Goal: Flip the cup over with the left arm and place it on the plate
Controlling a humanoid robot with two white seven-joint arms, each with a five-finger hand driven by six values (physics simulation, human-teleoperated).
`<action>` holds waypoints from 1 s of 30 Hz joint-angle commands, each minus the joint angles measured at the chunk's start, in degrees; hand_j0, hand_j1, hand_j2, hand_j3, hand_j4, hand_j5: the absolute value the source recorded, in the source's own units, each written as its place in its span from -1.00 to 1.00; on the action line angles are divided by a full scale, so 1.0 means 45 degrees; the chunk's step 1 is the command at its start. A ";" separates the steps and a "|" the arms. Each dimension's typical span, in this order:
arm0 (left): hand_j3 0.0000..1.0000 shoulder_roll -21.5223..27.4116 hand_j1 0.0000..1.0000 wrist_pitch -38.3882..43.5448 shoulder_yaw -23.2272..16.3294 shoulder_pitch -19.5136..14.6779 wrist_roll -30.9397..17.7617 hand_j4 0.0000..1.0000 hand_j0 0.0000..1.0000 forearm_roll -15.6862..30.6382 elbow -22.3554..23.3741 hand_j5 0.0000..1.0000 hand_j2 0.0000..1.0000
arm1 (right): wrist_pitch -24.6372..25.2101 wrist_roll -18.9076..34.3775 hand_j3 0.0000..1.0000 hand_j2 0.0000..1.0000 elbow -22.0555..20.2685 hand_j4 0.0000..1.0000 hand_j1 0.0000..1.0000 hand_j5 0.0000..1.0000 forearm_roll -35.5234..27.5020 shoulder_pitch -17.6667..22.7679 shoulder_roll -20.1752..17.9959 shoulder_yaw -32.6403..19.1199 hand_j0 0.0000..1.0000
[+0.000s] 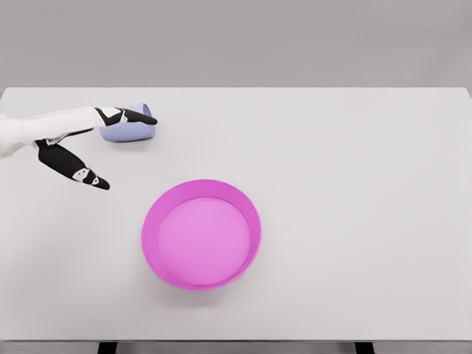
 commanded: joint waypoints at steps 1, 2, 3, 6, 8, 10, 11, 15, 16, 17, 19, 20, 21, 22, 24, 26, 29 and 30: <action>1.00 -0.0014 1.00 0.0036 -0.0010 0.0000 0.0004 1.00 1.00 0.0095 0.0006 1.00 1.00 | 0.0011 -0.0013 1.00 1.00 -0.0005 1.00 1.00 1.00 -0.0042 0.0000 0.0000 -0.0021 1.00; 1.00 -0.0073 1.00 0.0036 0.0010 -0.0078 0.0004 1.00 1.00 0.0134 0.0123 1.00 1.00 | 0.0011 -0.0013 1.00 1.00 0.0072 1.00 1.00 1.00 -0.0042 0.0059 0.0000 -0.0021 1.00; 1.00 -0.0151 1.00 0.0016 0.0049 -0.0214 0.0004 1.00 1.00 0.0134 0.0455 1.00 1.00 | 0.0011 -0.0013 1.00 1.00 0.0112 1.00 1.00 1.00 -0.0042 0.0078 0.0000 -0.0060 1.00; 1.00 -0.1108 1.00 0.0036 0.0010 -0.0956 0.0004 1.00 1.00 0.0134 0.2310 1.00 1.00 | 0.0011 0.0007 1.00 1.00 0.0131 1.00 1.00 1.00 -0.0042 0.0078 0.0000 0.0018 1.00; 1.00 -0.1225 1.00 0.0036 -0.0010 -0.1074 0.0004 1.00 1.00 0.0134 0.2935 1.00 1.00 | 0.0011 0.0007 1.00 1.00 0.0131 1.00 1.00 1.00 -0.0042 0.0078 0.0000 0.0018 1.00; 1.00 -0.1596 1.00 0.0036 -0.0399 -0.1074 0.0004 1.00 1.00 0.0231 0.3073 1.00 1.00 | 0.0011 0.0007 1.00 1.00 0.0131 1.00 1.00 1.00 -0.0042 0.0078 0.0000 0.0018 1.00; 1.00 -0.1830 1.00 0.0036 -0.0868 -0.1113 0.0004 1.00 1.00 0.0271 0.3190 1.00 1.00 | 0.0011 0.0007 1.00 1.00 0.0131 1.00 1.00 1.00 -0.0042 0.0078 0.0000 0.0018 1.00; 1.00 -0.2514 1.00 0.0036 -0.1182 -0.1348 0.0004 1.00 1.00 0.0290 0.3951 1.00 1.00 | 0.0011 0.0007 1.00 1.00 0.0131 1.00 1.00 1.00 -0.0042 0.0078 0.0000 0.0018 1.00; 1.00 -0.2651 1.00 -0.0022 -0.1182 -0.1348 0.0004 1.00 1.00 0.0329 0.4127 1.00 1.00 | 0.0011 0.0007 1.00 1.00 0.0131 1.00 1.00 1.00 -0.0042 0.0078 0.0000 0.0018 1.00; 1.00 -0.2671 1.00 0.0036 -0.1182 -0.1464 0.0004 1.00 1.00 0.0524 0.4595 1.00 1.00 | 0.0011 0.0007 1.00 1.00 0.0131 1.00 1.00 1.00 -0.0042 0.0078 0.0000 0.0018 1.00; 1.00 -0.2749 1.00 -0.0120 -0.1162 -0.1621 0.0004 1.00 1.00 0.0681 0.5338 1.00 1.00 | 0.0011 0.0007 1.00 1.00 0.0131 1.00 1.00 1.00 -0.0042 0.0078 0.0000 0.0018 1.00; 1.00 -0.2749 1.00 -0.0062 -0.1162 -0.1699 0.0004 1.00 1.00 0.0700 0.5455 1.00 1.00 | 0.0011 0.0007 1.00 1.00 0.0131 1.00 1.00 1.00 -0.0042 0.0059 0.0000 0.0018 1.00; 1.00 -0.2885 1.00 -0.0023 -0.1201 -0.2148 0.0004 1.00 1.00 0.0584 0.6333 1.00 1.00 | 0.0011 0.0007 1.00 1.00 0.0131 1.00 1.00 1.00 -0.0042 0.0078 0.0000 0.0018 1.00; 1.00 -0.3392 1.00 0.0152 -0.1337 -0.2207 0.0004 1.00 1.00 0.0311 0.6744 1.00 1.00 | 0.0011 0.0007 1.00 1.00 0.0131 1.00 1.00 1.00 -0.0042 0.0059 0.0000 0.0018 1.00; 1.00 -0.3491 1.00 0.2006 -0.1435 -0.2266 0.0028 1.00 1.00 -0.0705 0.6628 1.00 1.00 | 0.0011 0.0007 1.00 1.00 0.0131 1.00 1.00 1.00 -0.0042 0.0078 0.0000 0.0018 1.00; 1.00 -0.3472 1.00 0.3336 -0.1592 -0.2266 0.0028 1.00 1.00 -0.0862 0.6354 1.00 1.00 | 0.0011 0.0007 1.00 1.00 0.0131 1.00 1.00 1.00 -0.0042 0.0078 0.0000 0.0018 1.00; 1.00 -0.3510 1.00 0.3376 -0.1631 -0.2305 0.0028 1.00 1.00 -0.0862 0.6354 1.00 1.00 | 0.0011 0.0007 1.00 1.00 0.0131 1.00 1.00 1.00 -0.0042 0.0078 0.0000 0.0018 1.00; 1.00 -0.3530 1.00 0.3356 -0.1631 -0.2402 0.0028 1.00 1.00 -0.0882 0.6393 1.00 1.00 | 0.0011 0.0007 1.00 1.00 0.0131 1.00 1.00 1.00 -0.0042 0.0078 0.0000 0.0018 1.00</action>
